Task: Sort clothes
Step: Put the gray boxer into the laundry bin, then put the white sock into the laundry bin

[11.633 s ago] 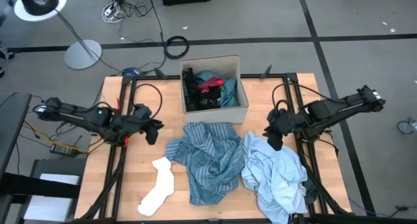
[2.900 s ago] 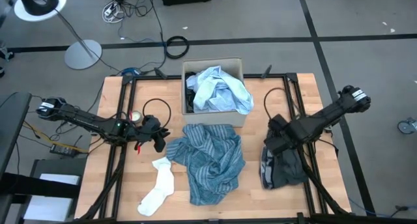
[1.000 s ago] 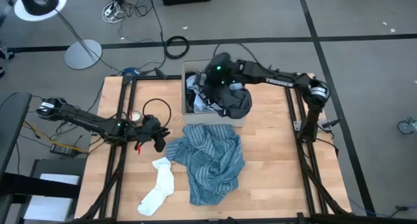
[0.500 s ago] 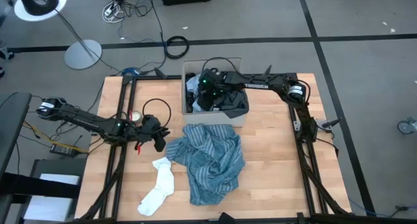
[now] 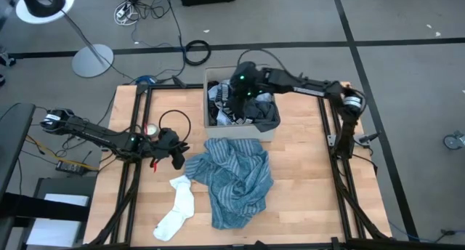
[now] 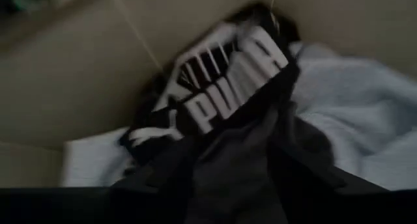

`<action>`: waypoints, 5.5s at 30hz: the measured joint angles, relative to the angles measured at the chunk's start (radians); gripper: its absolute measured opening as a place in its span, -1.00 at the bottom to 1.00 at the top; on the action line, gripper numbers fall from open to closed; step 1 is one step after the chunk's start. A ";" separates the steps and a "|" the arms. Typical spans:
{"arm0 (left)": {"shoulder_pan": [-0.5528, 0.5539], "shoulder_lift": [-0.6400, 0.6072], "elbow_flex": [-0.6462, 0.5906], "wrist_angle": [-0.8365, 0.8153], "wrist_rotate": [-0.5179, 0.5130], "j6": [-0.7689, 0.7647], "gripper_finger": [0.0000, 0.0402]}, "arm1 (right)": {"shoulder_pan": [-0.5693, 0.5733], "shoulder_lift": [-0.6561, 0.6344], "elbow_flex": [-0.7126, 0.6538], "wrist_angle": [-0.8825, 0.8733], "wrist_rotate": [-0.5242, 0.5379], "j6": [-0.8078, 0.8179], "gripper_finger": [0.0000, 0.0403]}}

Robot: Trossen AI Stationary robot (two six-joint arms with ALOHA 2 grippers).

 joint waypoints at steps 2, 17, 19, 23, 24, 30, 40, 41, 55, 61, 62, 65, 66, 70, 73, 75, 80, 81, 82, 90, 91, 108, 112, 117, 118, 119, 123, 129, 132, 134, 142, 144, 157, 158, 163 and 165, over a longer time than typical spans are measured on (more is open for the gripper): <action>0.000 0.000 0.000 0.001 0.000 0.000 -0.51 | 0.001 -0.042 0.000 -0.006 0.001 0.005 -0.04; 0.000 0.000 0.000 0.008 -0.001 0.000 -0.51 | 0.003 -0.148 0.043 -0.444 -0.054 0.106 -0.16; 0.000 0.000 0.000 0.013 -0.006 0.000 -0.51 | 0.007 -0.140 0.044 -0.469 -0.054 0.101 -0.17; 0.000 0.000 0.000 0.022 -0.011 0.000 -0.51 | 0.014 -0.119 0.044 -0.460 -0.054 0.071 -0.18; 0.000 0.000 0.000 0.025 -0.011 0.000 -0.51 | 0.015 -0.111 0.045 -0.446 -0.058 0.067 -0.18; 0.000 0.001 0.000 0.024 -0.010 0.000 -0.51 | 0.030 -0.009 0.045 -0.422 -0.058 0.017 -0.19; 0.000 0.017 0.000 0.026 -0.009 0.002 -0.51 | 0.024 0.163 0.055 -0.394 -0.150 -0.017 -0.19; 0.000 0.021 0.000 0.025 -0.009 0.002 -0.51 | 0.018 0.169 0.055 -0.385 -0.169 -0.011 -0.19; 0.000 0.037 0.000 0.030 -0.007 0.001 -0.51 | -0.062 0.086 0.041 -0.094 -0.302 0.150 -0.19; 0.000 0.038 0.000 0.029 -0.007 0.002 -0.51 | -0.049 0.085 0.027 -0.085 -0.238 0.158 -0.19; 0.000 0.038 0.000 0.031 -0.007 0.002 -0.51 | -0.044 0.085 0.021 -0.098 -0.196 0.155 -0.19; 0.000 0.038 0.000 0.031 -0.007 0.003 -0.51 | -0.030 0.086 0.004 -0.133 -0.074 0.138 -0.19; 0.000 0.038 0.000 0.031 -0.007 0.003 -0.51 | -0.026 0.085 -0.005 -0.135 -0.040 0.133 -0.19; 0.000 0.038 0.000 0.032 -0.007 0.003 -0.51 | -0.024 0.084 -0.054 -0.138 0.038 0.129 -0.19; 0.000 0.038 0.000 0.036 -0.007 0.003 -0.51 | -0.023 0.080 -0.100 -0.130 0.098 0.118 -0.19; 0.000 0.038 0.000 0.045 -0.007 0.003 -0.51 | -0.023 0.079 -0.135 -0.122 0.138 0.076 -0.19; 0.000 0.038 0.000 0.054 -0.007 0.003 -0.51 | -0.018 0.076 -0.216 -0.108 0.219 0.003 -0.19; 0.000 0.038 0.000 0.054 -0.007 0.003 -0.51 | -0.018 0.077 -0.227 -0.108 0.224 -0.006 -0.19; 0.000 0.038 0.000 0.054 -0.007 0.003 -0.51 | -0.016 0.077 -0.236 -0.105 0.225 -0.010 -0.19; 0.000 0.038 0.000 0.054 0.002 0.001 -0.51 | 0.007 0.062 -0.214 -0.143 0.224 -0.029 -0.19; 0.000 0.038 0.000 0.053 0.004 -0.001 -0.51 | 0.012 0.053 -0.202 -0.150 0.219 -0.029 -0.19; 0.000 0.037 0.000 0.060 0.004 -0.003 -0.51 | 0.082 -0.301 -0.085 -0.210 0.203 -0.023 -0.19; 0.000 0.037 0.000 0.093 0.043 -0.004 -0.51 | 0.121 -0.392 -0.103 -0.264 0.206 0.010 -0.19; 0.000 0.037 0.000 0.092 0.191 -0.114 -0.51 | 0.193 -0.515 -0.216 -0.285 0.210 0.068 -0.19; 0.001 0.037 0.000 0.078 0.226 -0.143 -0.51 | 0.211 -0.538 -0.245 -0.287 0.216 0.083 -0.19; 0.000 0.037 0.000 0.066 0.264 -0.176 -0.51 | 0.228 -0.563 -0.278 -0.283 0.227 0.101 -0.19; -0.010 0.037 0.000 -0.001 0.363 -0.306 -0.51 | 0.302 -0.657 -0.429 -0.280 0.305 0.191 -0.19; -0.085 0.037 0.000 -0.052 0.375 -0.450 -0.51 | 0.401 -0.792 -0.674 -0.249 0.397 0.369 -0.19; -0.130 0.037 0.016 -0.089 0.367 -0.507 -0.51 | 0.436 -0.845 -0.782 -0.225 0.431 0.453 -0.19; -0.158 0.037 0.040 -0.122 0.343 -0.535 -0.52 | 0.453 -0.873 -0.844 -0.199 0.445 0.498 -0.19; -0.250 0.081 0.207 -0.333 0.249 -0.580 -0.61 | 0.468 -0.934 -1.021 -0.025 0.456 0.552 -0.19; -0.264 0.121 0.245 -0.357 0.239 -0.580 -0.61 | 0.468 -0.936 -1.039 0.001 0.457 0.552 -0.19; -0.327 0.463 0.349 -0.444 0.249 -0.578 -0.61 | 0.465 -0.935 -1.044 0.028 0.475 0.550 -0.19; -0.327 0.485 0.349 -0.437 0.256 -0.579 -0.61 | 0.465 -0.935 -1.044 0.034 0.475 0.550 -0.19; -0.327 0.582 0.349 -0.344 0.293 -0.575 -0.61 | 0.465 -0.935 -1.044 0.040 0.475 0.550 -0.19; -0.327 0.610 0.350 -0.316 0.306 -0.575 -0.62 | 0.465 -0.935 -1.044 0.040 0.475 0.549 -0.19</action>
